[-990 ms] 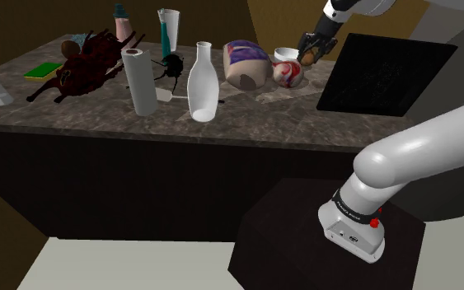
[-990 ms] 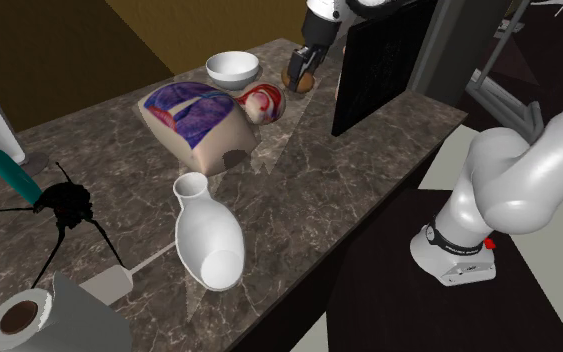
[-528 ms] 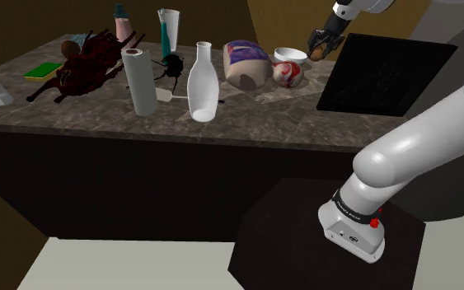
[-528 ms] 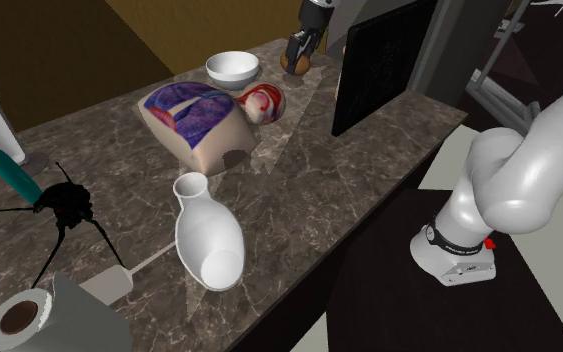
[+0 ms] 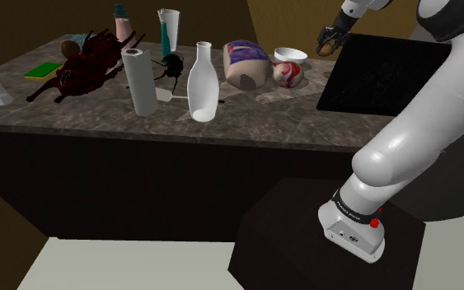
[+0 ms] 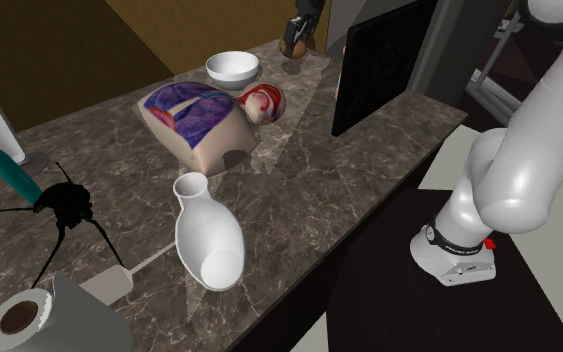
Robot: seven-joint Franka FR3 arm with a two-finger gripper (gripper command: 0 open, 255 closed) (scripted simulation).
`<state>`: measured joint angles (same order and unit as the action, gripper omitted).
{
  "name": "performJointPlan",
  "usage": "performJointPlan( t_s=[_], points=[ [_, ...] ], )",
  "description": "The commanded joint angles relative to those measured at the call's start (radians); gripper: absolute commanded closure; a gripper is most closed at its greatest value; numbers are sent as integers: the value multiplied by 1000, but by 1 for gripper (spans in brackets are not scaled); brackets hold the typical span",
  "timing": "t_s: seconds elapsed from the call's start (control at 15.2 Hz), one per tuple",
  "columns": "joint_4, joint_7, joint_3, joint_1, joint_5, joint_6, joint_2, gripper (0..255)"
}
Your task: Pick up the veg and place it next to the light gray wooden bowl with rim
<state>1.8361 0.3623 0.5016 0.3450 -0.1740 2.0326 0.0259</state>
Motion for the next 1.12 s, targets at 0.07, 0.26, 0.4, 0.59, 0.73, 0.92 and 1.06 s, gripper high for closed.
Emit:
performJointPlan(
  t_s=[0.07,0.26,0.4,0.59,0.73,0.92,1.06],
  points=[
    [-143,90,38,40,-85,-46,-130,255],
    [-297,161,54,101,-166,-106,-259,255],
    [-414,198,56,155,-218,-154,-350,255],
    [-532,227,48,217,-267,-195,-445,255],
    [-500,234,47,211,-267,-167,-442,255],
    [-456,244,46,204,-270,-127,-439,255],
    [-429,251,44,200,-273,-102,-439,255]
  ],
)
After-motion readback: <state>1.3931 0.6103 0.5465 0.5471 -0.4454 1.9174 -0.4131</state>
